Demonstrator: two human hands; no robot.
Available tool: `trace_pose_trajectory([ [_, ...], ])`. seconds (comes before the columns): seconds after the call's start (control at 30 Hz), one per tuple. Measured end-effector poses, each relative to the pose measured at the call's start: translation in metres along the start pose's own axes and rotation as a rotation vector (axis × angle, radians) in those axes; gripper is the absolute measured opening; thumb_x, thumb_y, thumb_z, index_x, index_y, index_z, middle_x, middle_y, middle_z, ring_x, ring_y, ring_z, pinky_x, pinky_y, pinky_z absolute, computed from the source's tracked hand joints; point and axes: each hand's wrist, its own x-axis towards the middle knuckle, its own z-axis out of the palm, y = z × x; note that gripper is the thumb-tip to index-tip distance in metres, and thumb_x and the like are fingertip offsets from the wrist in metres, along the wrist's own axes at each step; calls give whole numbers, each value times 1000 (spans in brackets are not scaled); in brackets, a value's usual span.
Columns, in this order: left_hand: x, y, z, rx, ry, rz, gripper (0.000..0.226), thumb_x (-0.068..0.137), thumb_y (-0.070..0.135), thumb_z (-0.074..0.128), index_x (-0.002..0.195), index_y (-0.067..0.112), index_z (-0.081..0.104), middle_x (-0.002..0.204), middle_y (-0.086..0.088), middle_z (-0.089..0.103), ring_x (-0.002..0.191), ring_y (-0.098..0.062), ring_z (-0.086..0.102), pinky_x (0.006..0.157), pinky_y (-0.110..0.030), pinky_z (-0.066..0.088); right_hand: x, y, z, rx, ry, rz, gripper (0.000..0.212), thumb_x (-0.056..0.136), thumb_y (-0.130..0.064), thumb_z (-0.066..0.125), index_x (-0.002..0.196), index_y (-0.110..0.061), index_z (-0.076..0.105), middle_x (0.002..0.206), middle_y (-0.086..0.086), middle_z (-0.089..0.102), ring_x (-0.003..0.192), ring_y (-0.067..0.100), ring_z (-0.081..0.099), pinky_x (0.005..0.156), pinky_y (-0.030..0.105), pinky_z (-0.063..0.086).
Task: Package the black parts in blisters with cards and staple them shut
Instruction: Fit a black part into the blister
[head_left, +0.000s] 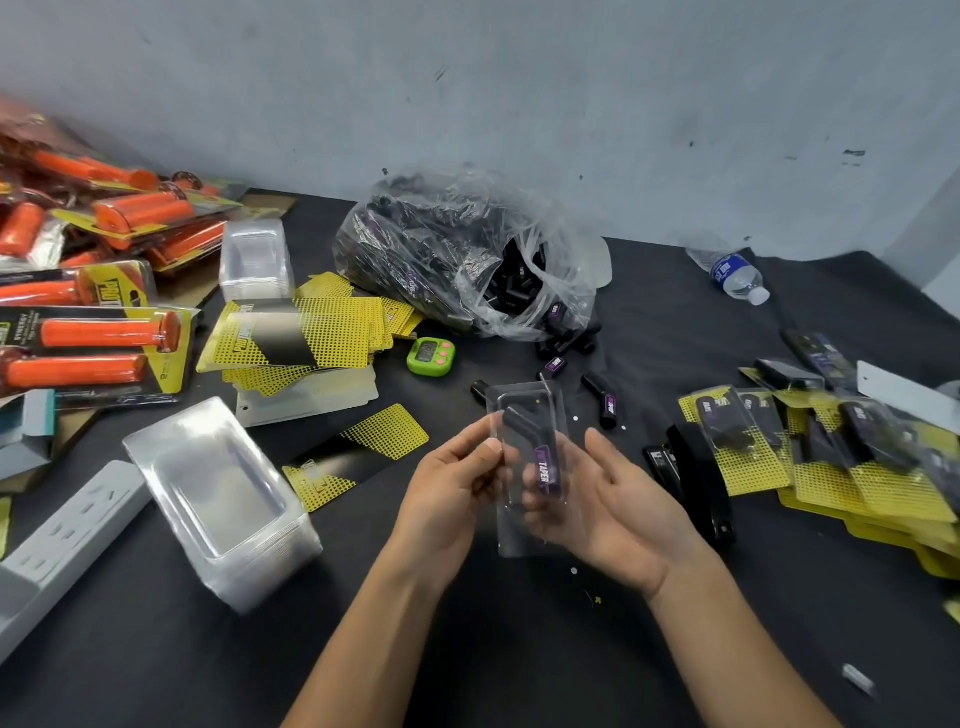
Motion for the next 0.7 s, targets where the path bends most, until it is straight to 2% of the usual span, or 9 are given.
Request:
trace_pose_trajectory([
  [0.07,-2,-1,0,-9,-64,17,36,100,4,56,127,21,73,87,-9,69,73,-16,61,79,-31,49,3,3,-2,11,-25,19,59,103,-47,41,149,-12,54,119,17,63,97,26,56,88,40,47],
  [0.13,-3,0,0,5,-107,23,45,102,3,53,142,22,59,85,-10,68,74,-17,63,83,-34,49,6,7,-5,25,44,-4,47,106,-33,46,146,-11,58,132,18,64,105,25,60,83,35,51],
  [0.17,-4,0,0,12,-115,25,47,102,2,52,145,22,54,84,-9,69,73,-15,65,83,-33,52,7,7,-6,22,120,-33,41,105,-23,49,142,-11,62,131,20,66,101,24,63,77,33,52],
  [0.23,-3,2,0,21,-105,32,47,102,1,52,146,18,53,83,-8,68,71,-12,63,80,-28,52,11,8,-10,-73,318,-121,34,102,-9,52,131,-13,70,107,19,72,75,19,63,62,28,51],
  [0.3,-2,3,-4,24,-67,24,44,101,2,54,143,15,58,83,-7,66,71,-12,59,77,-26,50,12,6,-12,-261,523,-216,29,98,0,57,122,-9,70,80,15,68,51,14,49,48,24,40],
  [0.4,0,5,-12,35,-36,-7,38,101,2,53,137,11,63,81,-6,66,71,-13,58,75,-26,50,10,-5,-19,-481,666,-317,22,91,7,63,107,-6,56,65,13,61,41,13,31,44,25,22],
  [0.57,9,10,-19,-17,-50,-40,32,101,1,52,124,8,73,78,-4,68,67,-8,64,64,-18,54,1,-28,-30,-798,580,-287,3,85,-7,78,83,-5,77,61,6,50,48,11,35,45,22,24],
  [0.63,18,9,-18,34,-60,-53,32,101,3,53,121,11,76,76,-5,64,66,-10,60,66,-18,53,6,-30,-28,-968,595,-263,20,76,-25,84,80,-7,77,58,3,51,53,13,41,50,25,30],
  [0.7,31,9,-16,114,-73,-58,32,101,5,55,118,17,79,75,-5,62,66,-11,56,67,-18,50,14,-29,-21,-1192,554,-204,36,62,-43,83,83,-13,78,64,5,65,61,16,53,60,32,43],
])
